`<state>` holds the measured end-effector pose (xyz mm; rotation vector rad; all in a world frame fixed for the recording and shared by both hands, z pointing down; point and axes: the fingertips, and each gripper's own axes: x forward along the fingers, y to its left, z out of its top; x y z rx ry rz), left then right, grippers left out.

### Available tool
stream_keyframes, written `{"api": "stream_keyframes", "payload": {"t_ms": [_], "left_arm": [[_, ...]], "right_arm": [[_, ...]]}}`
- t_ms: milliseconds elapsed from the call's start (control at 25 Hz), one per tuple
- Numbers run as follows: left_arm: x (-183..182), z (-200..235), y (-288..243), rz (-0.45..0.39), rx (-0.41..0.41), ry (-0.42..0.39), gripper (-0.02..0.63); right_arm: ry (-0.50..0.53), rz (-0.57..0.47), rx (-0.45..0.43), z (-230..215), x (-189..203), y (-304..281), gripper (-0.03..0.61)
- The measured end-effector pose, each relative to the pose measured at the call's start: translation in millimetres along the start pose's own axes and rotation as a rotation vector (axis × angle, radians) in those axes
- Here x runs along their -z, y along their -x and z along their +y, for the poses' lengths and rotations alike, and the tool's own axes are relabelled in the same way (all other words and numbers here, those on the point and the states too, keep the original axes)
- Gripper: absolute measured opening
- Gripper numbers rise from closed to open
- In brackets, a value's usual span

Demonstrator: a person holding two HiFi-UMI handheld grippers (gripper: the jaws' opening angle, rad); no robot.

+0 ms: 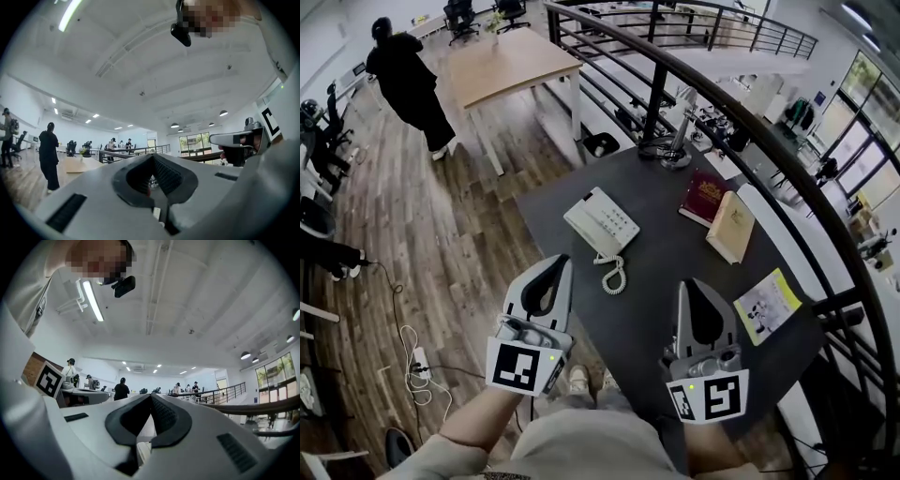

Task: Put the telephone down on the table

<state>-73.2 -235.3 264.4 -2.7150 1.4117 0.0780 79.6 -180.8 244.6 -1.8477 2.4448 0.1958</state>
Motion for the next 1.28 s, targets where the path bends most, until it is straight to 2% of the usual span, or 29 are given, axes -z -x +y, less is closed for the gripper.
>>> {"api": "stream_keyframes", "payload": {"t_ms": [120, 280, 400, 760, 1280], "left_arm": [[11.1, -8.0, 13.2, 0.000, -0.018, -0.008, 0.005], [35.6, -13.3, 25.9, 0.064, -0.019, -0.001, 0.005], [42.9, -11.0, 28.5, 0.084, -0.024, 0.007, 0.005], [26.7, -10.7, 30.3, 0.032, -0.039, -0.003, 0.005], [16.2, -10.6, 34.0, 0.012, -0.058, -0.003, 0.005]], "right_arm": [[-0.021, 0.046, 0.013, 3.1, 21.9, 13.7, 0.002], [0.076, 0.076, 0.021, 8.9, 34.8, 27.0, 0.001], [0.105, 0.078, 0.002, 17.8, 35.7, 25.6, 0.000], [0.068, 0.084, -0.014, 30.5, 33.9, 24.3, 0.000], [0.067, 0.094, -0.013, 26.7, 30.4, 28.8, 0.002]]}}
